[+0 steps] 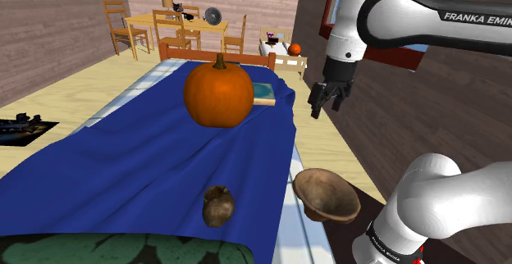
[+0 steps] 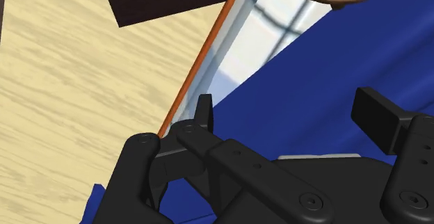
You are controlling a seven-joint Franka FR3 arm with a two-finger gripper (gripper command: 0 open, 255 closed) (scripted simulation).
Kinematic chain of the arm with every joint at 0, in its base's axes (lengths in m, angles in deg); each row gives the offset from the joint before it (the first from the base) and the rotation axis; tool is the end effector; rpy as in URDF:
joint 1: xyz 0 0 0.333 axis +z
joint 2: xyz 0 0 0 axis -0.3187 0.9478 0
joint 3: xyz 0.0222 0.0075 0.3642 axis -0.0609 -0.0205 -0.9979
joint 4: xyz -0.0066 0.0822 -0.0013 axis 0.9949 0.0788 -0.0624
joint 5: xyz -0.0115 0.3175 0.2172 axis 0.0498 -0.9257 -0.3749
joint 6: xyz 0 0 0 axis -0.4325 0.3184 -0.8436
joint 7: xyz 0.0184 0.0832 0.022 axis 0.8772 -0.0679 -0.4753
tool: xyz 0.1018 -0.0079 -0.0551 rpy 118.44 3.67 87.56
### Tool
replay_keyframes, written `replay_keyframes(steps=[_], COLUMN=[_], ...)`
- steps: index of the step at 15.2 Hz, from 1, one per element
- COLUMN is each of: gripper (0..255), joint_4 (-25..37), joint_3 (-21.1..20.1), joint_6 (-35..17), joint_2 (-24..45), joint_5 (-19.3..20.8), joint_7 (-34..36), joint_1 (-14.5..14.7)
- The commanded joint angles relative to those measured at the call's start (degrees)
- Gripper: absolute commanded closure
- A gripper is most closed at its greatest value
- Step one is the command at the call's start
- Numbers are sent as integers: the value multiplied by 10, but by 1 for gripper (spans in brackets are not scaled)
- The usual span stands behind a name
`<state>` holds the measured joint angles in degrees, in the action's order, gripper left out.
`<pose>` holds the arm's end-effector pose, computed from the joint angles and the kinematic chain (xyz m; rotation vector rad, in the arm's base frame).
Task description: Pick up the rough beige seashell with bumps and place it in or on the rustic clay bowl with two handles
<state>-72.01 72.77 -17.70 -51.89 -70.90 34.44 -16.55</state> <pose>0.2471 0.0322 0.5985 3.1167 -0.2622 0.0108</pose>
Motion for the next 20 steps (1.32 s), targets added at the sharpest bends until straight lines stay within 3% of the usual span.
replay_keyframes(steps=[1,12,20], gripper=[0,0,0], joint_4=[-17,-47,1], joint_3=[-31,-197,-333], joint_6=[-21,-169,-284], joint_2=[-3,71,200], joint_5=[-23,-113,-115], joint_7=[41,237,393], joint_1=[7,27,-2])
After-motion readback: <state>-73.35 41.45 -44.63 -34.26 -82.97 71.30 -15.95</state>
